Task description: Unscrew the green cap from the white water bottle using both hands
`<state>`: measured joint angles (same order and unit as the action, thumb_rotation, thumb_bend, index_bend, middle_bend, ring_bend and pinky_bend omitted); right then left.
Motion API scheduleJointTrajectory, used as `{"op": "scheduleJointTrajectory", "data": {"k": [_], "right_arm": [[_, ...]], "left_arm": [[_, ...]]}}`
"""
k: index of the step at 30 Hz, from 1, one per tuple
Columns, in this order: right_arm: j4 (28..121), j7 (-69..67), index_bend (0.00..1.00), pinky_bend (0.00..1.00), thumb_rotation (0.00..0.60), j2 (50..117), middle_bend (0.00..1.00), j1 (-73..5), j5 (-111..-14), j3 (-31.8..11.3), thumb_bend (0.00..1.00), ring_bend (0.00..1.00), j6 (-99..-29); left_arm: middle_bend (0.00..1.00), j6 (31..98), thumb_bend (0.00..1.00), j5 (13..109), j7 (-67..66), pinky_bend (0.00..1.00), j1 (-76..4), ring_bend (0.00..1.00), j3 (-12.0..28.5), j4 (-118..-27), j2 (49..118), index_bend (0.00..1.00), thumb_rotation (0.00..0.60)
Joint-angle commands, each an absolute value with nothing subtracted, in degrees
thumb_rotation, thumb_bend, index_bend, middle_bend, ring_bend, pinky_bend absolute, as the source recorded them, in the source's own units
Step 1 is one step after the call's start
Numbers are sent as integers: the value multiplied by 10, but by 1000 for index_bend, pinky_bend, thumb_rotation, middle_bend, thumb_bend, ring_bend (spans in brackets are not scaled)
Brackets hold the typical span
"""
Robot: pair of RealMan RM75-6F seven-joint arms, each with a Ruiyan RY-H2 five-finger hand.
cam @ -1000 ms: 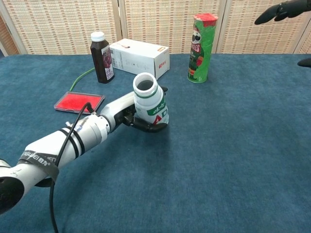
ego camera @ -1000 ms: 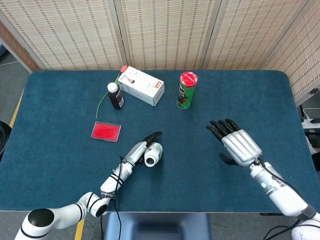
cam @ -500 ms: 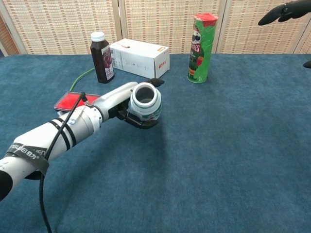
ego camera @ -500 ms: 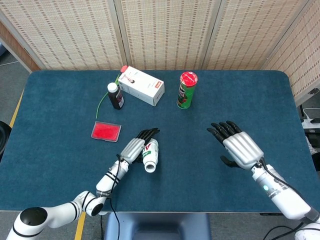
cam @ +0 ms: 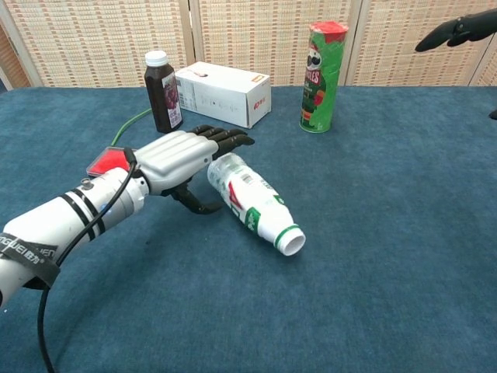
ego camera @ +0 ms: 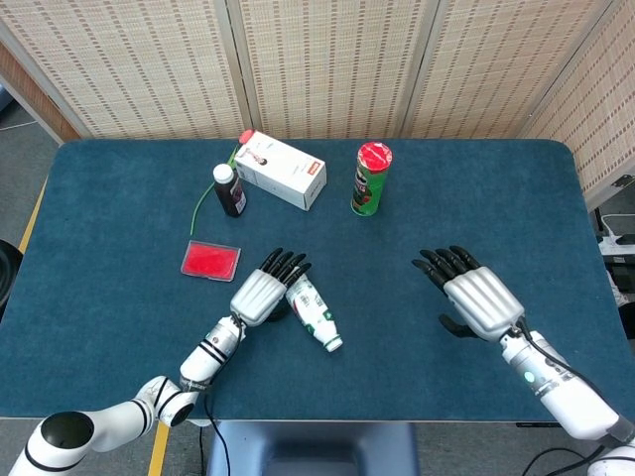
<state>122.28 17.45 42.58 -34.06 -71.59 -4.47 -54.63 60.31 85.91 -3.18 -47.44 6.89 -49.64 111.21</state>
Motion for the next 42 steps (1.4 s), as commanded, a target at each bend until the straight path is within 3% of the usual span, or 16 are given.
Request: {"op": "scheduleJointTrajectory", "data": {"k": [1, 7, 13, 17, 20, 24, 27, 29, 32, 42], "right_arm": [[1221, 172, 0, 0, 600, 424, 0, -339, -716, -45, 294, 0, -546], [1216, 168, 0, 0, 600, 423, 0, -330, -723, -45, 294, 0, -552], [1203, 151, 0, 0, 600, 431, 0, -281, -753, -28, 294, 0, -610], [1167, 143, 0, 0, 600, 461, 0, -218, -802, -2, 294, 0, -689], [1125, 151, 0, 0, 600, 501, 0, -164, -830, 19, 294, 0, -759], [1046, 150, 0, 0, 600, 575, 0, -90, -830, 33, 294, 0, -849], [991, 129, 0, 0, 600, 621, 0, -51, -824, 37, 294, 0, -886], [983, 129, 0, 0, 600, 616, 0, -49, -848, 45, 294, 0, -889], [959, 110, 0, 0, 600, 624, 0, -36, -877, 40, 294, 0, -923], [963, 96, 0, 0, 600, 611, 0, -22, -861, 22, 294, 0, -919]], "left_arm": [[0, 601, 282, 848, -52, 20, -472, 0, 76, -512, 1100, 0, 600], [0, 593, 290, 833, -109, 13, -465, 0, 78, -562, 1059, 0, 600], [0, 673, 330, 854, -76, 5, -410, 0, 62, -680, 960, 0, 600], [0, 720, 349, 869, 1, 5, -352, 0, 25, -791, 869, 0, 600], [0, 776, 350, 919, 54, 5, -300, 0, -32, -844, 805, 0, 600], [0, 875, 356, 977, 31, 6, -211, 0, -103, -821, 776, 0, 600], [0, 942, 363, 968, -9, 5, -143, 0, -115, -791, 785, 0, 600], [0, 965, 363, 955, -17, 5, -114, 0, -113, -776, 792, 0, 600], [0, 951, 367, 950, -39, 6, -104, 0, -114, -769, 791, 0, 600], [0, 907, 379, 943, -37, 5, -115, 0, -83, -771, 780, 0, 600]]}}
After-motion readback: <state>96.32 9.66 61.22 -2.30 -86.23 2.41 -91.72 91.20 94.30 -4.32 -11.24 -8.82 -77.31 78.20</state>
